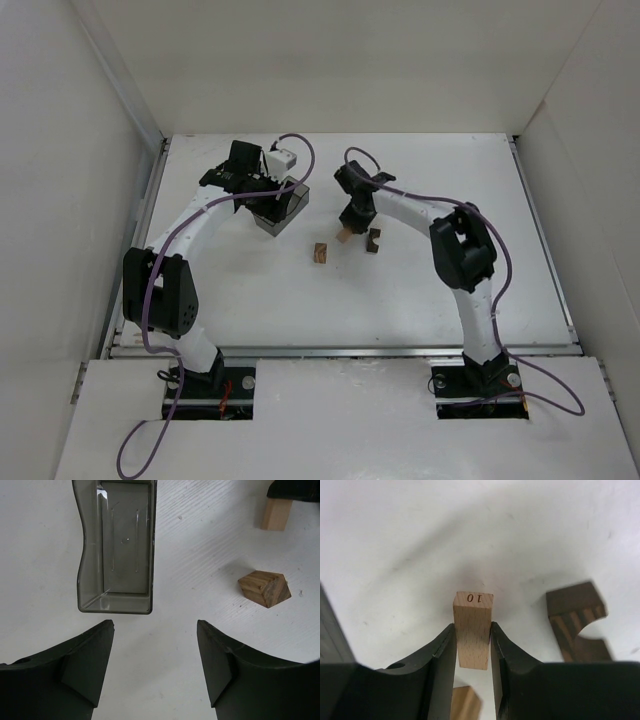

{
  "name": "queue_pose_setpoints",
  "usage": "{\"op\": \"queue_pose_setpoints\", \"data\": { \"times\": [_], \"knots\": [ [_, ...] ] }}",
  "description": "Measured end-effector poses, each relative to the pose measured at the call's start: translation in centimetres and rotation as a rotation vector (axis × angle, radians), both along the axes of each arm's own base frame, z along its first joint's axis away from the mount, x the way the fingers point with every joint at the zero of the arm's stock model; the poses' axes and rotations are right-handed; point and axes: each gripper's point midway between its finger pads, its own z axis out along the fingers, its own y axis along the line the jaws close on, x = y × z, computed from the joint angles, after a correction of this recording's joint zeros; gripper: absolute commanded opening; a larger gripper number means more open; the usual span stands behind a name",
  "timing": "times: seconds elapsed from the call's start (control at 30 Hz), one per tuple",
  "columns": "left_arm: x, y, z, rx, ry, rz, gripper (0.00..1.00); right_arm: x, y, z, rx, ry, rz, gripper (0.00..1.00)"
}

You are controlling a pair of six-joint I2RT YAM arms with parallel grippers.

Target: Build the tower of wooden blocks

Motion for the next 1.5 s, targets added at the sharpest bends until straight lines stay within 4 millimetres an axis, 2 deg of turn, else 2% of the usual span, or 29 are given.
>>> {"op": "queue_pose_setpoints", "data": {
  "times": [0.1,0.17,0.27,0.33,0.4,0.5,0.67,0.77,0.83,0.93,1.03,1.13,1.37,1.5],
  "knots": [
    [0.0,0.0,0.0,0.009,-0.008,-0.019,0.62,0.8,-1.1,1.6,-0.094,-0.106,0.193,0.0],
    [0.1,0.0,0.0,0.017,-0.014,-0.033,0.62,0.8,-2.1,3.5,-0.157,-0.181,0.326,0.0],
    [0.1,0.1,0.0,0.028,-0.021,-0.046,0.62,-0.2,-3.2,7.4,-0.223,-0.312,0.567,0.0],
    [0.2,0.2,0.0,0.031,-0.023,-0.048,0.62,-1.4,-3.1,10.3,-0.237,-0.408,0.761,0.0],
    [0.2,0.4,0.0,0.033,-0.023,-0.049,0.62,-2.4,-2.2,13.1,-0.245,-0.511,0.979,0.01],
    [0.4,1.1,0.0,0.032,-0.023,-0.031,0.62,-3.5,-0.3,15.6,-0.275,-0.62,1.289,0.02],
    [0.2,5.0,-0.4,0.026,-0.007,0.064,0.62,-4.3,4.1,17.4,-0.338,-0.647,1.715,0.03],
    [-0.3,7.4,-0.8,0.024,0.008,0.13,0.62,-3.6,7.6,17.2,-0.381,-0.638,1.874,0.03],
    [-0.7,8.1,-0.6,0.021,0.007,0.153,0.62,-4.1,8.9,15.3,-0.393,-0.592,1.958,0.02],
    [-1.1,8.2,-0.3,0.017,-0.004,0.157,0.62,-6.3,8.7,11.6,-0.37,-0.442,2.068,0.01],
    [-1.4,8.4,-0.3,0.014,-0.008,0.164,0.62,-7.4,8.1,9.3,-0.37,-0.33,2.121,0.01],
    [-1.5,8.8,-0.7,0.014,0.003,0.178,0.62,-7.2,8.1,8.8,-0.395,-0.3,2.138,0.01],
    [-1.5,9.0,-0.8,0.009,0.006,0.186,0.62,-7.0,8.5,9.0,-0.427,-0.307,2.146,0.01],
    [-1.5,8.9,-0.8,0.005,0.005,0.184,0.62,-7.0,8.6,7.9,-0.421,-0.283,2.16,0.01]
  ]
}}
